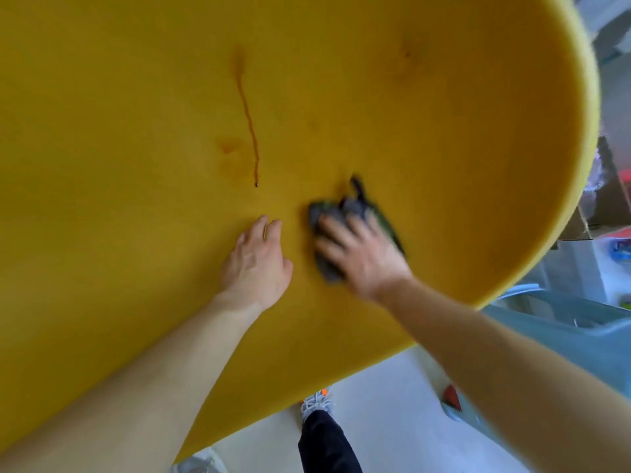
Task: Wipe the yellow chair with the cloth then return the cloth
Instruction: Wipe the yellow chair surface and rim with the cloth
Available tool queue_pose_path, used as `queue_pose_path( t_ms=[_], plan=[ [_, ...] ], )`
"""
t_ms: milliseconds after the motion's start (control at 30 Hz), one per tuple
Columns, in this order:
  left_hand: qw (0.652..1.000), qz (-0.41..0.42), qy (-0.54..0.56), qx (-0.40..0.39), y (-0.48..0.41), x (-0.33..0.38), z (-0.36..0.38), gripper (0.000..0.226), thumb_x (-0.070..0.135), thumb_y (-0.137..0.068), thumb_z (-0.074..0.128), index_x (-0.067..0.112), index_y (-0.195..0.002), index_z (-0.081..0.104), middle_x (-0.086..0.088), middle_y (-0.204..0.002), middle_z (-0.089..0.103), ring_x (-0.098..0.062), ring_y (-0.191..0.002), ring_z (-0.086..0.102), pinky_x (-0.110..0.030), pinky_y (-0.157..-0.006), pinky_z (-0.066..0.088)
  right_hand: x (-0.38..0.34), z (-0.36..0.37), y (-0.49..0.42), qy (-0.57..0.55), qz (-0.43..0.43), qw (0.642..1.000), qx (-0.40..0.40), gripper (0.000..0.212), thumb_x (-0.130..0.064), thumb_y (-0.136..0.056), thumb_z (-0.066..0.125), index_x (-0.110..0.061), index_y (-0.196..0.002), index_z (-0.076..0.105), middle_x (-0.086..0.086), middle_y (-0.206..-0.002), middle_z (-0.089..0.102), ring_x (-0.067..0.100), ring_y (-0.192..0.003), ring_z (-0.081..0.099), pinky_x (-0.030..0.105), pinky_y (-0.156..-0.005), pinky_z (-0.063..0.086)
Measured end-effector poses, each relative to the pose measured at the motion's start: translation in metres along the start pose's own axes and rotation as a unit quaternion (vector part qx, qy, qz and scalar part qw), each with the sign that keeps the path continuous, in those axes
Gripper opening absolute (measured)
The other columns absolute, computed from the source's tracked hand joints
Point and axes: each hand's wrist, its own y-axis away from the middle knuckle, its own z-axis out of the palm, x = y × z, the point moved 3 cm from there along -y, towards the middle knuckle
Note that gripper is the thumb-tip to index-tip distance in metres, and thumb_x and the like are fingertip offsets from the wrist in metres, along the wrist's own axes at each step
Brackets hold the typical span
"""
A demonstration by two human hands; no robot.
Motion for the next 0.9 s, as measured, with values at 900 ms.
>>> queue_pose_path(
  t_ms=[900],
  plan=[
    [0.989, -0.109, 0.077, 0.070, -0.023, 0.004, -0.032, 0.063, 0.029, -0.096, 0.052, 0.016, -0.152, 0.027, -0.005, -0.154, 0.029, -0.030, -0.134, 0.038, -0.041, -0.104, 0.038, 0.141, -0.114, -0.125, 0.148, -0.022, 0.953, 0.264, 0.042, -0.016, -0.103, 0.042, -0.027, -0.143, 0.052, 0.009, -0.156, 0.043, 0.040, -0.134, 0.048, 0.059, -0.114, 0.034]
  ],
)
